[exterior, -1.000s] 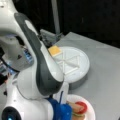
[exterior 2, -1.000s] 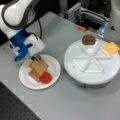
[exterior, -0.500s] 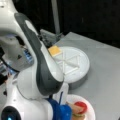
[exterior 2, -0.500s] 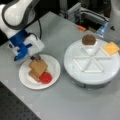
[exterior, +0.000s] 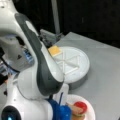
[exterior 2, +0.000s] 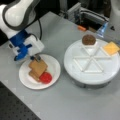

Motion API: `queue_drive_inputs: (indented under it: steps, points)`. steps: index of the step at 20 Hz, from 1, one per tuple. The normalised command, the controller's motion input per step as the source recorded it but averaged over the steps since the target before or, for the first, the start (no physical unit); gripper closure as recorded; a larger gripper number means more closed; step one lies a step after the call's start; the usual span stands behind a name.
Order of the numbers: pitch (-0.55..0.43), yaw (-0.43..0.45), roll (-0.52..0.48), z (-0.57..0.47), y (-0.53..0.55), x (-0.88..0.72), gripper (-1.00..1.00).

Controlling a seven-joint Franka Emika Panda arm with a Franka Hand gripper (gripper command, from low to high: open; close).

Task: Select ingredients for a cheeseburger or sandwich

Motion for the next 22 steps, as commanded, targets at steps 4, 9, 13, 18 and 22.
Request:
queue_drive_inputs:
  steps: [4,9,13,18,22]
  points:
    - [-0.037,-0.118,-0.301,0.02,0.34,-0.18,1.0]
    - [-0.039,-0.12,-0.302,0.03,0.3,-0.16,1.0]
    - [-0.039,-0.117,-0.297,0.04,0.27,-0.16,1.0]
    - [-0.021,-0.113,-0.298,0.05,0.27,-0.16,-1.0]
    - [-0.023,-0.1,-0.291,0.05,0.26,-0.17,-1.0]
